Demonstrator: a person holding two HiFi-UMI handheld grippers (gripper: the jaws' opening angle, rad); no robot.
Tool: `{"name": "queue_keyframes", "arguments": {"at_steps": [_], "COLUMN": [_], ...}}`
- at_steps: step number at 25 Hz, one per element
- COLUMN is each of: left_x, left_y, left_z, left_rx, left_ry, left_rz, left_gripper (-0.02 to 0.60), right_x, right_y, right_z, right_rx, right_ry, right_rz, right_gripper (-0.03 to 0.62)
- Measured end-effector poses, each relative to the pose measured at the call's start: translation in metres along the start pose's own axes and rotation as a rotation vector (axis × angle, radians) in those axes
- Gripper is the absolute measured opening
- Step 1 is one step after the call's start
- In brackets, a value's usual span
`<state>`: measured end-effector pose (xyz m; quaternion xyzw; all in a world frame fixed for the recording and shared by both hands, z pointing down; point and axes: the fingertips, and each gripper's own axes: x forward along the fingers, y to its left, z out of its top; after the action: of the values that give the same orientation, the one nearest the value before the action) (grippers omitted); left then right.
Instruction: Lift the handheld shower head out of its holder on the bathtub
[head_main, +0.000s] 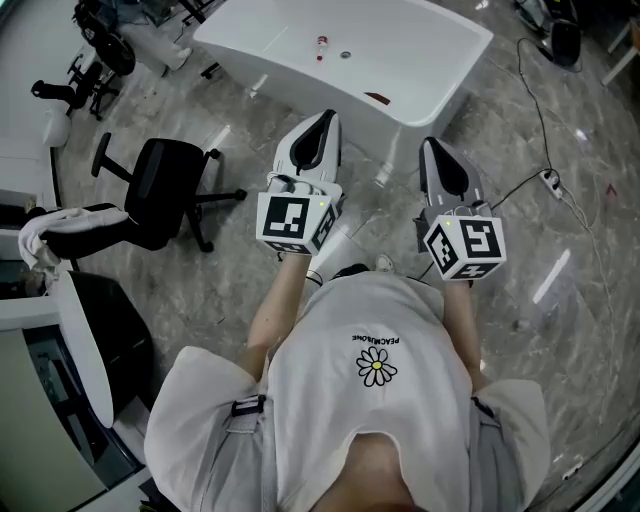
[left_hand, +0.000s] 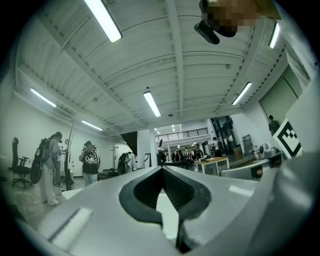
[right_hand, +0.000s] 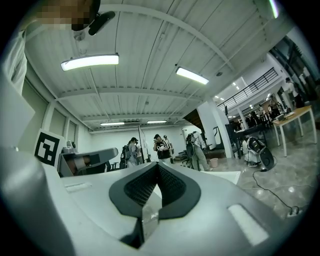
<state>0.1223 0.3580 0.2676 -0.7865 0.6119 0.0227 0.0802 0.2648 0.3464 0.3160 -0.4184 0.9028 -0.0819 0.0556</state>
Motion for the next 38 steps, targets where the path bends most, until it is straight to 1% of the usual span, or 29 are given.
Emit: {"name": "queue_keyframes", "arguments": {"at_steps": [3, 8, 11, 14, 18, 20, 24, 29, 33, 38], "left_x": [0.005, 0.014, 0.028, 0.048, 0.090, 0.114, 0.164, 0.224, 0.269, 0.326], "left_y": [0.002, 0.018, 0.041, 0.069, 0.104, 0.133, 0.208, 0.272, 0.300, 0.318], "left_z": [-0.005, -0.014, -0.028, -0.043, -0.066, -0.072, -0.068, -0.066, -0.074, -0.081], "left_rx": [-0.018, 0.004, -0.030, -0.070, -0.090, -0.103, -0.110, -0.098, -0.120, -0.135], "left_ry": [0.007, 0.036, 0.048, 0.049, 0.055, 0.045, 0.010, -0.010, -0.007, -0.026], "left_rz": [0.029, 0.061, 0.072, 0.055, 0.030, 0.033, 0.045, 0.014, -0.012, -0.036], "left_gripper": [0.001, 0.001, 0.001, 0.001, 0.001, 0.001, 0.001, 0.001, 0.001, 0.001], "right_x": [0.003, 0.028, 0.056, 0.093, 0.152, 0.191, 0.283, 0.363, 0.402, 0.447], "right_y": [-0.015, -0.028, -0.029, -0.026, -0.042, -0.049, -0.053, -0.057, -0.067, -0.092], "right_z": [-0.010, -0.018, -0.022, -0.027, -0.037, -0.035, -0.013, 0.008, 0.009, 0.004], "right_rx": [0.009, 0.038, 0.030, 0.026, 0.023, 0.020, -0.011, -0.032, -0.036, -0.043], "right_ry": [0.030, 0.068, 0.072, 0.084, 0.117, 0.117, 0.075, 0.029, 0.039, 0.061], "right_rz": [0.008, 0.019, 0.024, 0.031, 0.014, 0.003, -0.008, -0.025, -0.045, -0.045], "right_gripper": [0.023, 0.023, 0.023, 0.023, 0.023, 0.023, 0.023, 0.023, 0.023, 0.023]}}
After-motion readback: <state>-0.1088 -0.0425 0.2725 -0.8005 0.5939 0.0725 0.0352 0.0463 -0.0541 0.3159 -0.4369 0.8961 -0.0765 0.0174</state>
